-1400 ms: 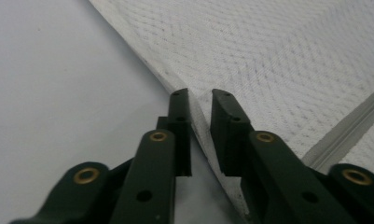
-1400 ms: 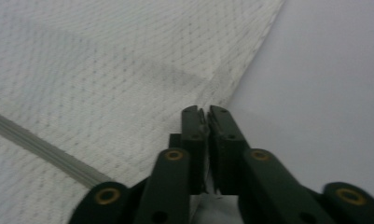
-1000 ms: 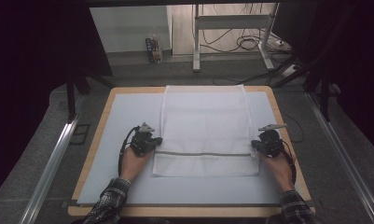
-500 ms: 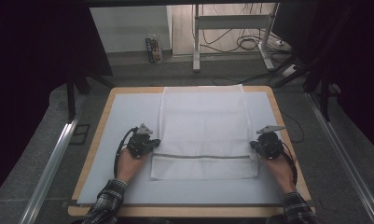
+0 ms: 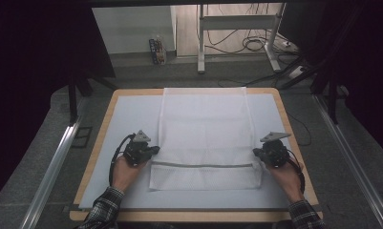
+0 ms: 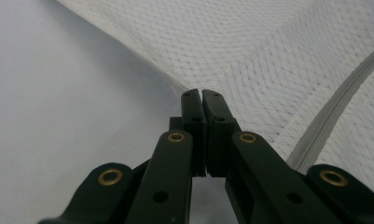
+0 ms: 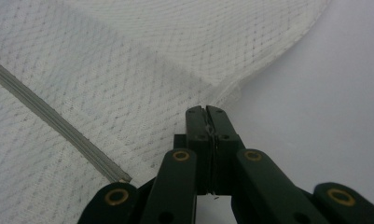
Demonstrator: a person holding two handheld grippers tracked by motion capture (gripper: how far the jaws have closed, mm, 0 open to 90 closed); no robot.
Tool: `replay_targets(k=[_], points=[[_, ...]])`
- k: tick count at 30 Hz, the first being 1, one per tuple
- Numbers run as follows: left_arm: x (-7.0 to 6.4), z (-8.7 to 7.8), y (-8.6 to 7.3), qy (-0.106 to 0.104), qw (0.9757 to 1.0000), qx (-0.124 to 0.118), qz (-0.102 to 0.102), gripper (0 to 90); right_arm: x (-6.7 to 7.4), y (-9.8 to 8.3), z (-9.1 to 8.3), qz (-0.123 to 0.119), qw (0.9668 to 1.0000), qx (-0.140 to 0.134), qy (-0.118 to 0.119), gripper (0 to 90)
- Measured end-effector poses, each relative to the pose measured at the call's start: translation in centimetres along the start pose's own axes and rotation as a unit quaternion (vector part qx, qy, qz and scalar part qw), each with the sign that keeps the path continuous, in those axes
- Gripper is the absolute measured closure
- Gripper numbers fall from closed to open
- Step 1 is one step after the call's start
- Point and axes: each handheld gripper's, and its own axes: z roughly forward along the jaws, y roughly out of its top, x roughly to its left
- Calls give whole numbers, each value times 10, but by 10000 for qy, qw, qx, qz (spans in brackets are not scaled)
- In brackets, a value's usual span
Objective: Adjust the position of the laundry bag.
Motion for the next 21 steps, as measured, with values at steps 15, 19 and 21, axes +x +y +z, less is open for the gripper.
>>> replay_targets(k=[15,19,21], points=[[-12,-23,-16,63,9999,60,74,888,23,-4,-15,-230,9996,-19,169,879],[-14,-30,-22,77,10000,20,20,888,30,-3,-17,-343,9993,4,177,880],[-15,-34,-25,93,9999,34,66,888,36,-3,-17,-408,9990,58,160,880]])
